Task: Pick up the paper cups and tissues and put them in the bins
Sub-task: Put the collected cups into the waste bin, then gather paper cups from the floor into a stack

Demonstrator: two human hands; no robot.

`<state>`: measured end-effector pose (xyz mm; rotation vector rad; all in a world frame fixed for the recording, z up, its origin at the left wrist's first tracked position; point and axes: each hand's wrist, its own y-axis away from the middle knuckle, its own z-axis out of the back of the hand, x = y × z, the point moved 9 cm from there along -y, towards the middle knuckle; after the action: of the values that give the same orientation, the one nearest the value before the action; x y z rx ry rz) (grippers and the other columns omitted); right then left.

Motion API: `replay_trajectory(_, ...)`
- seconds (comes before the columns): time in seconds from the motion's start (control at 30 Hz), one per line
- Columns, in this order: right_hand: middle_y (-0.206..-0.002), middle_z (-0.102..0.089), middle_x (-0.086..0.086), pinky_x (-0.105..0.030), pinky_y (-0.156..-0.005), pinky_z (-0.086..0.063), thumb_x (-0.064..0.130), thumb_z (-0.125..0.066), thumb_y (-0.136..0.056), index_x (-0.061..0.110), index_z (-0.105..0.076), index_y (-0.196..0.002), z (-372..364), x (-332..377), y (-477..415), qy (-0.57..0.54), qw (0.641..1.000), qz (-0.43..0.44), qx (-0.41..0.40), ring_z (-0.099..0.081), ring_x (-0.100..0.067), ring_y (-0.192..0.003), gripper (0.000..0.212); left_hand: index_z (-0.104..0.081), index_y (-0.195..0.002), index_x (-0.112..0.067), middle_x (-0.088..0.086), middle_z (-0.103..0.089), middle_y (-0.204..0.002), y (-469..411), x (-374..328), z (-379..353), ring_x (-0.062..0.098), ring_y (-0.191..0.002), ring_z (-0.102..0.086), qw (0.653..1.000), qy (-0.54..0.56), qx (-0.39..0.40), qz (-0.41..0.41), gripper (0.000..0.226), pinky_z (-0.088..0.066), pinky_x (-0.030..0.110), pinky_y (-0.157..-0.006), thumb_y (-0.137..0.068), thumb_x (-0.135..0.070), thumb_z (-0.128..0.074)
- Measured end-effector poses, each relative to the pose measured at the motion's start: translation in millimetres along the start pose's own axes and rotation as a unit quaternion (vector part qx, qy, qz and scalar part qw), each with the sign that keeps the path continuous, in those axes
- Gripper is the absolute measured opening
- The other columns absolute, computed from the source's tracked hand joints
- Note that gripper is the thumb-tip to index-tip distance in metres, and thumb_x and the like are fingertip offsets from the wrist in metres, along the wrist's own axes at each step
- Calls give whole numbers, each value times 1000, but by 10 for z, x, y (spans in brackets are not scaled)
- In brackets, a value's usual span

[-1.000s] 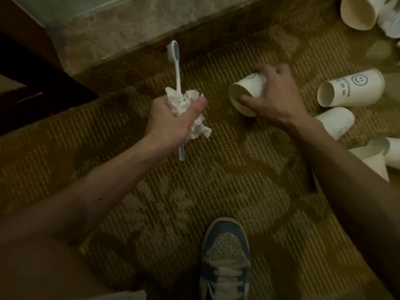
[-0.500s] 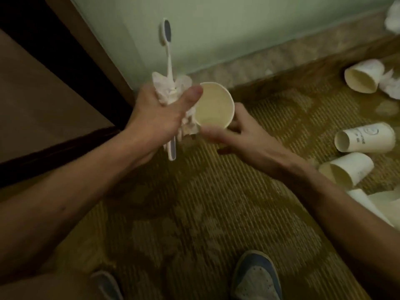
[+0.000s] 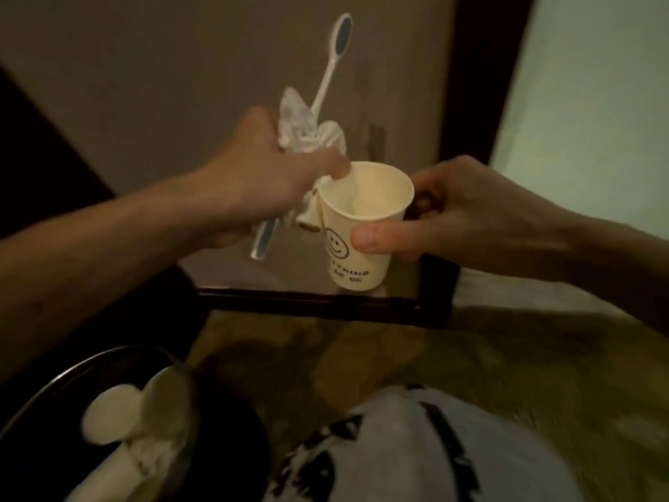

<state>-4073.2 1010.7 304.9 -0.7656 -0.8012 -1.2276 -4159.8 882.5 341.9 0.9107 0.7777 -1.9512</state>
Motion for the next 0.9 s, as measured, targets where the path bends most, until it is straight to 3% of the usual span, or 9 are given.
replay_trajectory(0.07,-88,-72,24,-10,-59,-52,57,-78,-54,34,-63,-104,-299,449,-280,-10,998,56,30,-69,6,-80,57,-59,-66,-12,-4,-58,-59,241,-16,555,9,-58,-61,999,-27,-17,-2,21,-49,25,-49,-80,-16,-74)
replay_trajectory(0.17,-86,-72,23,-13,-50,-52,55,-84,-45,32,-53,-111,-950,944,-571,-55,990,77,101,-70,2,-72,76,-60,-66,-12,-5,-59,-57,702,187,1272,8,-55,-62,998,-47,-33,35,21,-47,22,-48,-80,-16,-75)
replay_trajectory(0.3,-91,-73,23,-22,-71,-60,69,-78,-50,35,-69,-98,-1996,1327,-760,23,973,114,198,-69,5,-83,60,-63,-67,-13,-6,-63,-56,1390,862,1898,4,-56,-63,987,-61,-72,132,20,-47,17,-50,-83,-17,-75)
replay_trajectory(0.4,-95,-72,20,-23,-75,-59,62,-78,-59,34,-68,-103,-2696,1270,-839,79,954,95,272,-66,6,-85,53,-67,-79,-11,-2,-69,-67,1881,1570,2027,8,-65,-68,973,-27,-102,206,16,-51,18,-55,-84,-24,-74)
replay_trajectory(0.53,-90,-73,9,-28,-74,-58,58,-77,-70,27,-71,-98,-3259,952,-876,166,924,71,336,-67,-2,-81,42,-66,-67,-18,-3,-67,-65,2345,2351,1746,8,-64,-66,955,48,-97,277,24,-49,21,-56,-86,-31,-73)
replay_trajectory(0.7,-108,-59,7,-25,-81,-44,61,-63,-84,23,-60,-115,-3641,560,-747,288,875,79,381,-56,-10,-100,49,-72,-95,-26,-5,-75,-89,2594,2885,1263,8,-81,-72,945,56,-17,323,23,-58,34,-76,-89,-47,-67)
replay_trajectory(0.8,-119,-57,0,-23,-78,-31,58,-54,-91,17,-55,-128,-3739,441,-705,351,850,84,385,-52,-14,-107,54,-55,-127,-26,-1,-69,-111,2689,3025,1068,14,-91,-71,930,49,39,362,45,-58,36,-80,-93,-55,-55)
replay_trajectory(0.9,-131,-56,-11,-23,-79,-31,55,-54,-92,13,-51,-131,-3800,357,-663,387,830,86,392,-53,-23,-117,58,-39,-144,-31,1,-56,-135,2757,3053,991,17,-111,-62,924,48,71,373,52,-53,42,-95,-97,-53,-49)
